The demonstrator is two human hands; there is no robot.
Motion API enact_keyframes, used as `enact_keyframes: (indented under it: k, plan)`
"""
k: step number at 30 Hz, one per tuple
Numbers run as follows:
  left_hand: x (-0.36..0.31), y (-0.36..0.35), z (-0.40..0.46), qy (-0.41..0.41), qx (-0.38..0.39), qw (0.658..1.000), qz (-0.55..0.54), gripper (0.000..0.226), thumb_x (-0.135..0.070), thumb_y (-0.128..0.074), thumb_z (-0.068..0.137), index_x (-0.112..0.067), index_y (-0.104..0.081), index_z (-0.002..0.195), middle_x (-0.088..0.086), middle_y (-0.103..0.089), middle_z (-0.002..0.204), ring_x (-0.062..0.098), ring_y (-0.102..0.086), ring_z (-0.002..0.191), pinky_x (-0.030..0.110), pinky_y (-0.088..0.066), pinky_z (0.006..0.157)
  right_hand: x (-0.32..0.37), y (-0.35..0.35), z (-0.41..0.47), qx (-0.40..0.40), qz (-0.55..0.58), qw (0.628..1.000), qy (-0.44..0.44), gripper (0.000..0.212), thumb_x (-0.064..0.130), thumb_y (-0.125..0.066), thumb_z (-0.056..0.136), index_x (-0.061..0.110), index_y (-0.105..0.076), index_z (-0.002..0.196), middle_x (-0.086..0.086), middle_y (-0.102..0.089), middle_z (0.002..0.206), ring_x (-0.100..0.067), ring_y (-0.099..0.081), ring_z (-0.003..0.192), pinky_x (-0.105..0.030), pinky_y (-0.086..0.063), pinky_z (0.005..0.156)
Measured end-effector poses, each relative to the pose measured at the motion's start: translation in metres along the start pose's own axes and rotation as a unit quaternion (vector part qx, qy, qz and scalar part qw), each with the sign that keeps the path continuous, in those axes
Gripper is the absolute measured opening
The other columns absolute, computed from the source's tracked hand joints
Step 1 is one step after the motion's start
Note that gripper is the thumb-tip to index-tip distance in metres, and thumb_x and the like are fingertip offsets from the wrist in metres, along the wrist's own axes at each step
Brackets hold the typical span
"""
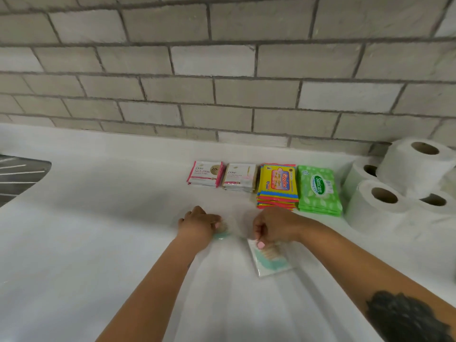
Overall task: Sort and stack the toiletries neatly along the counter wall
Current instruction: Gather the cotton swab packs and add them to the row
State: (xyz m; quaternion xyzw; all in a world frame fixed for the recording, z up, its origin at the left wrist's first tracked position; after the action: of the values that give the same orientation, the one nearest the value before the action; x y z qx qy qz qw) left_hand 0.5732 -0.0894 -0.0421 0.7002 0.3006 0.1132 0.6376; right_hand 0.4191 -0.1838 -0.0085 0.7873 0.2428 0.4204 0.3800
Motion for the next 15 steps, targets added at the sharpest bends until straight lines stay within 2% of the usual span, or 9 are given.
enact_keyframes:
  k: [3, 5, 7, 10, 12, 15]
  plan:
    - [0.005, 0.001, -0.001, 0.004, 0.016, 0.997, -0.078, 0.032, -0.025, -0.045, 0.096, -0.034, -0.058, 0.124, 0.004, -0.048, 0.123, 0.021, -0.052, 0.112, 0.024, -0.039, 0.094, 0.017, 0.013, 0.024, -0.024, 0.017, 0.999, 0.034, 0.02, 0.007, -0.074, 0.071, 0.023, -0.063, 0.067, 0.005, -0.065, 0.071, -0.01, -0.058, 0.072, -0.018, -0.042, 0.06]
    - [0.007, 0.005, -0.002, -0.001, 0.017, 0.992, -0.127, 0.035, -0.014, -0.044, 0.096, -0.024, -0.059, 0.125, 0.008, -0.055, 0.123, 0.022, -0.056, 0.111, 0.021, -0.038, 0.095, 0.031, 0.017, 0.041, -0.039, -0.012, 0.998, 0.051, 0.012, 0.009, -0.073, 0.071, 0.02, -0.069, 0.075, 0.006, -0.067, 0.075, -0.01, -0.059, 0.076, -0.02, -0.044, 0.067]
    - [0.012, 0.011, -0.003, 0.012, 0.01, 0.981, -0.193, 0.036, -0.005, -0.047, 0.093, -0.014, -0.059, 0.126, 0.008, -0.062, 0.118, 0.022, -0.058, 0.11, 0.021, -0.04, 0.095, 0.047, 0.016, 0.058, -0.049, -0.059, 0.996, 0.056, 0.013, 0.014, -0.072, 0.073, 0.019, -0.072, 0.085, 0.006, -0.07, 0.086, -0.011, -0.057, 0.081, -0.023, -0.042, 0.075]
    - [0.025, 0.015, -0.003, 0.042, 0.013, 0.959, -0.279, 0.04, 0.002, -0.059, 0.084, -0.01, -0.058, 0.122, 0.004, -0.066, 0.096, 0.017, -0.063, 0.088, 0.019, -0.046, 0.08, 0.069, 0.007, 0.077, -0.062, -0.106, 0.99, 0.065, 0.012, 0.018, -0.072, 0.073, 0.022, -0.072, 0.084, 0.01, -0.061, 0.08, -0.01, -0.05, 0.082, -0.033, -0.035, 0.091]
    - [0.031, 0.014, -0.004, 0.053, 0.017, 0.95, -0.306, 0.04, 0.004, -0.058, 0.084, -0.01, -0.057, 0.121, 0.002, -0.066, 0.091, 0.012, -0.063, 0.076, 0.016, -0.048, 0.07, 0.078, -0.002, 0.085, -0.074, -0.131, 0.985, 0.079, 0.01, 0.018, -0.071, 0.074, 0.022, -0.071, 0.083, 0.011, -0.058, 0.079, -0.014, -0.052, 0.087, -0.037, -0.028, 0.094]
    - [0.036, 0.013, -0.007, 0.066, 0.012, 0.942, -0.328, 0.036, 0.001, -0.056, 0.086, -0.008, -0.058, 0.121, 0.01, -0.068, 0.105, 0.021, -0.066, 0.09, 0.023, -0.052, 0.079, 0.08, -0.008, 0.089, -0.109, -0.153, 0.978, 0.092, 0.011, 0.021, -0.069, 0.079, 0.025, -0.07, 0.088, 0.007, -0.061, 0.088, -0.019, -0.054, 0.1, -0.036, -0.026, 0.089]
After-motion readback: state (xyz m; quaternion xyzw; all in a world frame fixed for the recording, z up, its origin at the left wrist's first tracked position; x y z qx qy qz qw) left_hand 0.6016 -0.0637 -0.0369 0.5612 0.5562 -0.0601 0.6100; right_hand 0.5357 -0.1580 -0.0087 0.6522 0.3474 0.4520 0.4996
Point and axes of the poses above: each hand's wrist, its own z-axis towards the middle knuckle, its own y-axis out of the back of the hand, x = y × z, the point moved 6 cm from there along z, towards the middle knuckle
